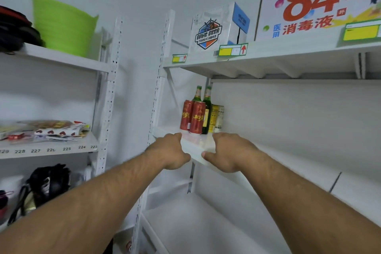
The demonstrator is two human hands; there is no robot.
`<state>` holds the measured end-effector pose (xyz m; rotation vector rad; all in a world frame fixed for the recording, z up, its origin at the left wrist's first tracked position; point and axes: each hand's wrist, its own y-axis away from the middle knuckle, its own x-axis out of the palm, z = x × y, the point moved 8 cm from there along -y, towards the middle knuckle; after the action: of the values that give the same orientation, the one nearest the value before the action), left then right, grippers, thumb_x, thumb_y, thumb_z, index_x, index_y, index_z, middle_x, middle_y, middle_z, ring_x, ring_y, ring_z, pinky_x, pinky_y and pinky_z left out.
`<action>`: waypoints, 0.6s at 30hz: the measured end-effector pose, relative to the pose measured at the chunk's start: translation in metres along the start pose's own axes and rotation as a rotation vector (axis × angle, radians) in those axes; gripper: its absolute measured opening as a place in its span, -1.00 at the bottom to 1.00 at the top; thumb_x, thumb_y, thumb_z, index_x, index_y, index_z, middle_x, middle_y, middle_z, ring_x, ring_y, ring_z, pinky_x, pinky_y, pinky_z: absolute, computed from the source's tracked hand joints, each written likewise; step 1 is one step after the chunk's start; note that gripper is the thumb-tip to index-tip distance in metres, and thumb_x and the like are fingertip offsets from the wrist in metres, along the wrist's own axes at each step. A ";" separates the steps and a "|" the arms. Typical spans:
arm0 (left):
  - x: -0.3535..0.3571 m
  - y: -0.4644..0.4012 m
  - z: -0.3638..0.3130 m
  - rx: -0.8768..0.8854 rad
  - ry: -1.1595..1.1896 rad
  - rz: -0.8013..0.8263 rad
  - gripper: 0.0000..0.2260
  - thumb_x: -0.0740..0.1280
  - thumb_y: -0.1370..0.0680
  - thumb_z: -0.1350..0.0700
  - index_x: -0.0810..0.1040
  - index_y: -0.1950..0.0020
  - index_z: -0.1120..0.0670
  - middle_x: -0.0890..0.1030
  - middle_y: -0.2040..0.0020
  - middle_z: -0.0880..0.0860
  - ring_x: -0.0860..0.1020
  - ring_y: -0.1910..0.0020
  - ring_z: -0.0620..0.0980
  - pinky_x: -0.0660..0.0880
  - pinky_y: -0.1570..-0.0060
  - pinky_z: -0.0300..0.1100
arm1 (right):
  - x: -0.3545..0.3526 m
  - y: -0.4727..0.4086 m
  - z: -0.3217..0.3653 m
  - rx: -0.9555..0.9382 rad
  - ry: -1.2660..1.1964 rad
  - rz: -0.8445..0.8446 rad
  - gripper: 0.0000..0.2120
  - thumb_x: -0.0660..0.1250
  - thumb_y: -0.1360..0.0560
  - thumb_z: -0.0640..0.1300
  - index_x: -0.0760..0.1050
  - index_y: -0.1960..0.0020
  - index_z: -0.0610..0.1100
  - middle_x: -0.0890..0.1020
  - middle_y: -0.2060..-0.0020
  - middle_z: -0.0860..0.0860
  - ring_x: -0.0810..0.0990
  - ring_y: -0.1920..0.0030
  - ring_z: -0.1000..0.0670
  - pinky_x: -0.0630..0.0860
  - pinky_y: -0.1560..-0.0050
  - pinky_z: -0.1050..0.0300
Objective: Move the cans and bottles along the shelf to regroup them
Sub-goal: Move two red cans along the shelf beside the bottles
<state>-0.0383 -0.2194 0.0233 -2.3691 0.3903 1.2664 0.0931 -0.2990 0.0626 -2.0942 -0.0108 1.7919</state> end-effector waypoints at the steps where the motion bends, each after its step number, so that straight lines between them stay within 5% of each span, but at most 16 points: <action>1: 0.002 -0.010 0.000 0.009 -0.028 -0.003 -0.36 0.40 -0.56 -0.10 0.29 -0.60 -0.04 0.50 -0.45 0.03 0.52 -0.35 0.11 0.54 -0.32 0.06 | 0.003 -0.010 -0.002 -0.002 -0.006 -0.011 -0.35 0.20 -0.55 0.29 0.27 -0.52 -0.04 0.49 -0.37 -0.02 0.48 -0.30 -0.09 0.50 -0.23 -0.05; 4: 0.003 -0.039 -0.004 0.039 -0.101 -0.007 -0.42 0.40 -0.53 -0.12 0.37 -0.53 -0.08 0.55 -0.39 0.01 0.56 -0.27 0.10 0.57 -0.25 0.07 | 0.012 -0.042 -0.010 0.002 -0.022 -0.033 -0.38 0.21 -0.53 0.29 0.32 -0.47 -0.03 0.52 -0.30 -0.01 0.51 -0.23 -0.08 0.52 -0.18 -0.06; 10: -0.001 -0.094 0.000 0.045 -0.170 -0.043 -0.30 0.37 -0.59 -0.13 0.17 -0.67 -0.03 0.37 -0.57 0.02 0.45 -0.45 0.11 0.50 -0.36 0.03 | 0.025 -0.097 -0.020 0.015 -0.064 -0.024 -0.39 0.21 -0.54 0.29 0.29 -0.49 0.02 0.52 -0.32 0.01 0.52 -0.23 -0.07 0.52 -0.18 -0.04; 18: 0.008 -0.177 0.026 0.091 -0.151 -0.029 -0.31 0.37 -0.60 -0.13 0.19 -0.66 -0.03 0.38 -0.56 0.03 0.45 -0.45 0.11 0.49 -0.36 0.03 | 0.048 -0.155 -0.024 0.079 -0.008 -0.032 -0.30 0.18 -0.54 0.33 0.20 -0.55 -0.01 0.42 -0.44 -0.02 0.43 -0.37 -0.10 0.46 -0.29 -0.08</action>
<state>0.0238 -0.0529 0.0453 -2.1797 0.3577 1.3730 0.1624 -0.1498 0.0645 -2.0205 0.0233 1.7534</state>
